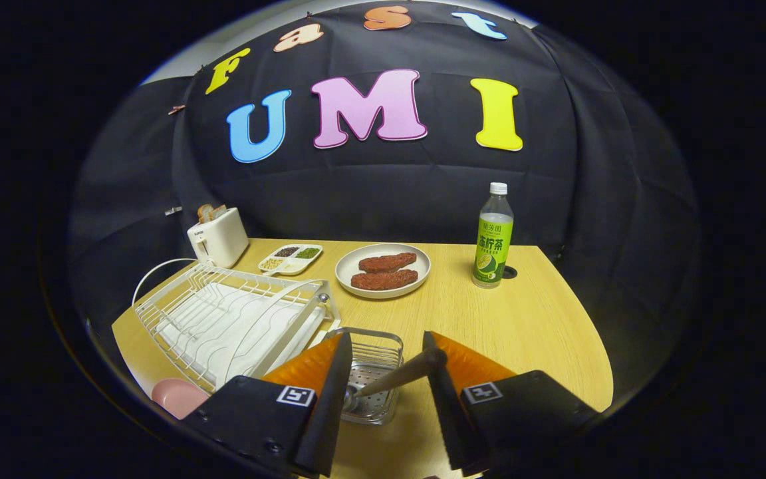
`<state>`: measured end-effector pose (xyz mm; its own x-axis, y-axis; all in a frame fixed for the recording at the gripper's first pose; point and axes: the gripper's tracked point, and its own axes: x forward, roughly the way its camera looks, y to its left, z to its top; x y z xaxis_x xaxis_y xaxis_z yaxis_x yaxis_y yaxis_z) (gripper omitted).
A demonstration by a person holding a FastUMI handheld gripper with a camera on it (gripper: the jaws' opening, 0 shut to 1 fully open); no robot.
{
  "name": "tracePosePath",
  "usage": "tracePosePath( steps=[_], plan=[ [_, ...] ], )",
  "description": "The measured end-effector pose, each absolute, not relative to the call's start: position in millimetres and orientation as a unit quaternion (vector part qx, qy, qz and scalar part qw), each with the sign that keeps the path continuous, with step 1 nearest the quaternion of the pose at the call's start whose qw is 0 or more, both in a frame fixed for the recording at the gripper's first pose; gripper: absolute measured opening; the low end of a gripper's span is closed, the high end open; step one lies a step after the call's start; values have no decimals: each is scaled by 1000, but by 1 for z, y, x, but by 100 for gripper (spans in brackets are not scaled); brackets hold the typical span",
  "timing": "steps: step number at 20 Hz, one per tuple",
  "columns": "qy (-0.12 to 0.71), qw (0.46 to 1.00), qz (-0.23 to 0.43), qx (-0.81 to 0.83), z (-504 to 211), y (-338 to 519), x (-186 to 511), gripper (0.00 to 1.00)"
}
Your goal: Take the plate from the dish rack, then take the spoon from the basket and place it into the plate.
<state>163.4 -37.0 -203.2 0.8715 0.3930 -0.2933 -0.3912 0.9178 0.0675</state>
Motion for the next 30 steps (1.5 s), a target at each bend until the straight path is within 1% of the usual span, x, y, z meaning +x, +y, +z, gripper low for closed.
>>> tracePosePath(
  steps=[2,5,6,7,8,9,10,12,14,17,23,27,30],
  plan=[
    [152,966,208,-1,-203,-33,161,59],
    [146,966,212,-7,-199,-29,156,37],
    [146,965,217,-9,-199,-26,154,32],
    [147,964,222,-10,-200,-24,154,32],
    [146,963,226,-7,-197,-22,150,27],
    [144,963,229,0,-194,-18,149,26],
    [143,962,231,9,-190,-16,147,21],
    [143,963,231,0,-188,-16,149,15],
    [149,959,242,0,-188,-9,147,12],
    [156,956,247,9,-177,-8,147,12],
    [121,964,238,12,-103,-12,140,12],
    [128,960,245,33,-62,5,102,12],
    [136,958,249,34,-58,28,62,12]
  ],
)
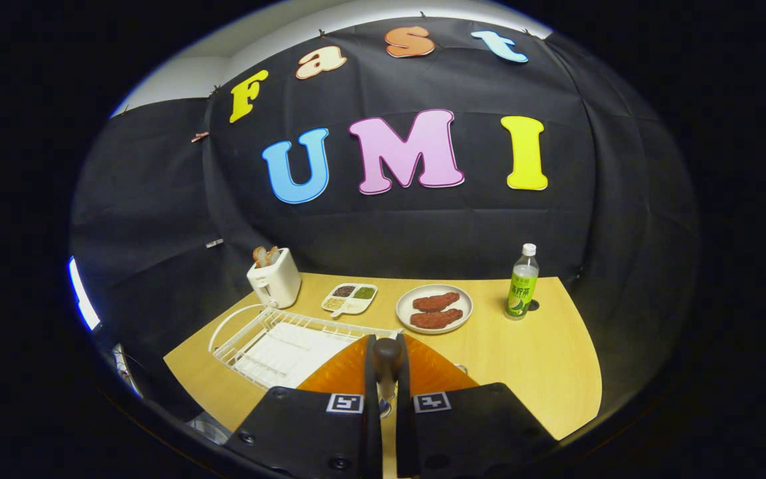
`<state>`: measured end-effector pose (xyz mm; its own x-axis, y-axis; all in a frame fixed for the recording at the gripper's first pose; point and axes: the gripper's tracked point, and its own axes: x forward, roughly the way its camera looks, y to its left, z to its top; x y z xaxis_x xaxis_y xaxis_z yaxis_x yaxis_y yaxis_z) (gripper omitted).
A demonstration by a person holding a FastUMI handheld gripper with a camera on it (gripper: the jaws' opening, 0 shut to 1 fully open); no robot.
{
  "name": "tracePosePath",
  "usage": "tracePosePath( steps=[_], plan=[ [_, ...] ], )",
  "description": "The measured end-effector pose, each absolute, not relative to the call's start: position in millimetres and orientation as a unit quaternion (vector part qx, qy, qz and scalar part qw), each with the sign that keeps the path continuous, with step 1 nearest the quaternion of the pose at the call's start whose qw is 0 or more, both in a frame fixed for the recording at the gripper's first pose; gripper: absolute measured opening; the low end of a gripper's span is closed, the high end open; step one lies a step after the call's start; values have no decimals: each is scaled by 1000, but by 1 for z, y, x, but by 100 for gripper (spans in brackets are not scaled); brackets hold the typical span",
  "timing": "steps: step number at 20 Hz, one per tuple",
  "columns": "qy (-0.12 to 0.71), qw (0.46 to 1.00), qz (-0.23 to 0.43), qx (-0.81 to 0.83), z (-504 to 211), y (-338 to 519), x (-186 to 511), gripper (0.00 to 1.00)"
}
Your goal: Take the plate from the dish rack, then take the spoon from the basket and place it into the plate.
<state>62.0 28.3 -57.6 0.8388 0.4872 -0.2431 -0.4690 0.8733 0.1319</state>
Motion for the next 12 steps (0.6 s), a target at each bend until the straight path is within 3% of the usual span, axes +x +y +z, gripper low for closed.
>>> tracePosePath(
  steps=[7,12],
  plan=[
    [189,942,269,72,-118,111,-21,12],
    [216,929,277,114,-164,157,-40,12]
  ],
)
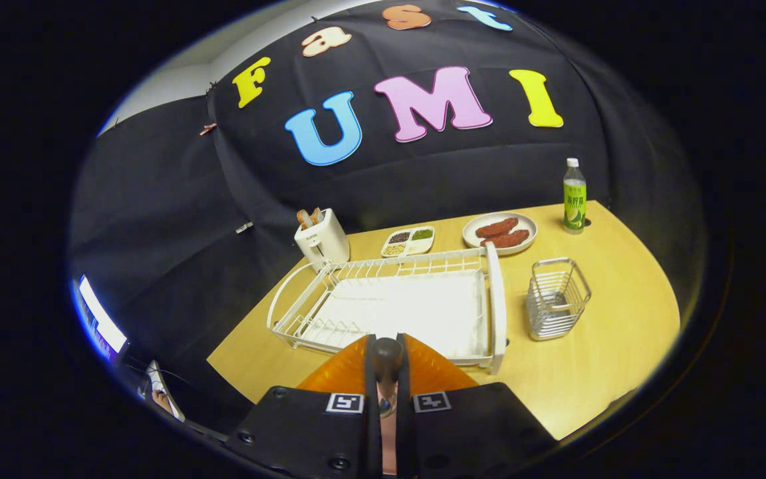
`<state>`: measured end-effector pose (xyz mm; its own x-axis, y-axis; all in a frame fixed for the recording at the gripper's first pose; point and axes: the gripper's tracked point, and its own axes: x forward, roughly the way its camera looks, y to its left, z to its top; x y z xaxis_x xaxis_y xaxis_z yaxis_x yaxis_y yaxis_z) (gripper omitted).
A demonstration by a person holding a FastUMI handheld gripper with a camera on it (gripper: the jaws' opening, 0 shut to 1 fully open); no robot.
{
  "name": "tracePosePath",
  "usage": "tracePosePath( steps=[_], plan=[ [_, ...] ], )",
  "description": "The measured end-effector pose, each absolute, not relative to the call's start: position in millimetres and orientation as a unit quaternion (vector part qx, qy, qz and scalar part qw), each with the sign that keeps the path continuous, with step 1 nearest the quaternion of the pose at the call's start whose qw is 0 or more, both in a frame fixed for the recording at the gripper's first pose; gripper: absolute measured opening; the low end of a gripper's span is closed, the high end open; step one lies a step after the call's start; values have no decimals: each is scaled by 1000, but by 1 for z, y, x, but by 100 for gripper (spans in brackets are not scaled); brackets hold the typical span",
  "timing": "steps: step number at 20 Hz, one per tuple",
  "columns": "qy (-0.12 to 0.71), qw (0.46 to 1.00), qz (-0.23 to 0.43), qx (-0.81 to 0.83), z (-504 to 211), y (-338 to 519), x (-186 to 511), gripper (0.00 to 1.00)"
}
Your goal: Take the plate from the dish rack, then take the spoon from the basket and place it into the plate.
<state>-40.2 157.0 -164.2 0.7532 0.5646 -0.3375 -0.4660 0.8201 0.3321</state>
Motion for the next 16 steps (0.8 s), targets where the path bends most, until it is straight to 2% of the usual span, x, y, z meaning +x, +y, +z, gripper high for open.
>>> tracePosePath(
  steps=[7,11,15,16],
  plan=[
    [246,924,270,117,-221,176,-49,12],
    [250,924,264,114,-227,172,-48,14],
    [252,932,243,92,-229,154,-40,20],
    [250,934,239,88,-227,149,-38,25]
  ],
)
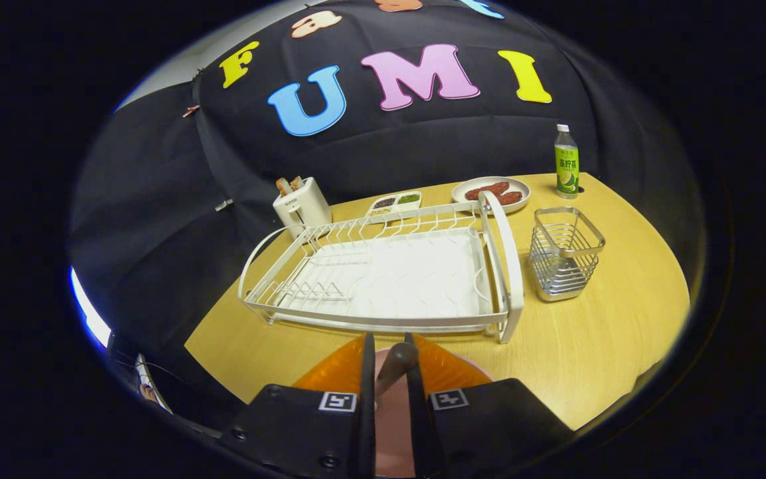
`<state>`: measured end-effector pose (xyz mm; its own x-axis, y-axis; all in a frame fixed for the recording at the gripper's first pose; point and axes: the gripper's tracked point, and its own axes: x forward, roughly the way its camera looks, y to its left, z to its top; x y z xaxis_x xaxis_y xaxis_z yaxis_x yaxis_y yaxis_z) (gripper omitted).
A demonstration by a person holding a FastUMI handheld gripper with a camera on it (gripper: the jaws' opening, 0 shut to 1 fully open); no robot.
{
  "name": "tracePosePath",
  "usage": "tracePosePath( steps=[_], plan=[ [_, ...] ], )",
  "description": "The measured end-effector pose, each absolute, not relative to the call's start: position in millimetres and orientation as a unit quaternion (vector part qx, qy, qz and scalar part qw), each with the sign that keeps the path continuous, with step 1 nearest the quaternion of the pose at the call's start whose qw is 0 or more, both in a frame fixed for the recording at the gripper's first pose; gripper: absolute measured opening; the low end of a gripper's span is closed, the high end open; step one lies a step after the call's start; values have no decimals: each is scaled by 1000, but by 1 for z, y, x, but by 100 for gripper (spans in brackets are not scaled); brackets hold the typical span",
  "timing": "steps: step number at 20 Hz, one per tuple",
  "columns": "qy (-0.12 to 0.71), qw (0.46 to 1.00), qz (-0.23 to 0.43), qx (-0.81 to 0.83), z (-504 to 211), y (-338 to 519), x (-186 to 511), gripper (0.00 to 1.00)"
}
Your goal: Take the plate from the dish rack, then take the spoon from the basket and place it into the plate.
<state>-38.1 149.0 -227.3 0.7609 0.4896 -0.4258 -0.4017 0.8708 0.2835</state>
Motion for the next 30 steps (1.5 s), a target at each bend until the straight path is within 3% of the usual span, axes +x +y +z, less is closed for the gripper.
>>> tracePosePath(
  steps=[1,4,5,6,8,14,30],
  plan=[
    [251,936,233,83,-227,143,-38,31],
    [247,942,218,63,-225,124,-39,71],
    [244,944,214,56,-222,118,-39,74],
    [241,946,209,48,-220,110,-40,88],
    [231,951,200,39,-212,97,-41,99],
    [188,965,182,17,-170,77,-42,99],
    [-17,995,94,15,65,31,-23,100]
  ],
)
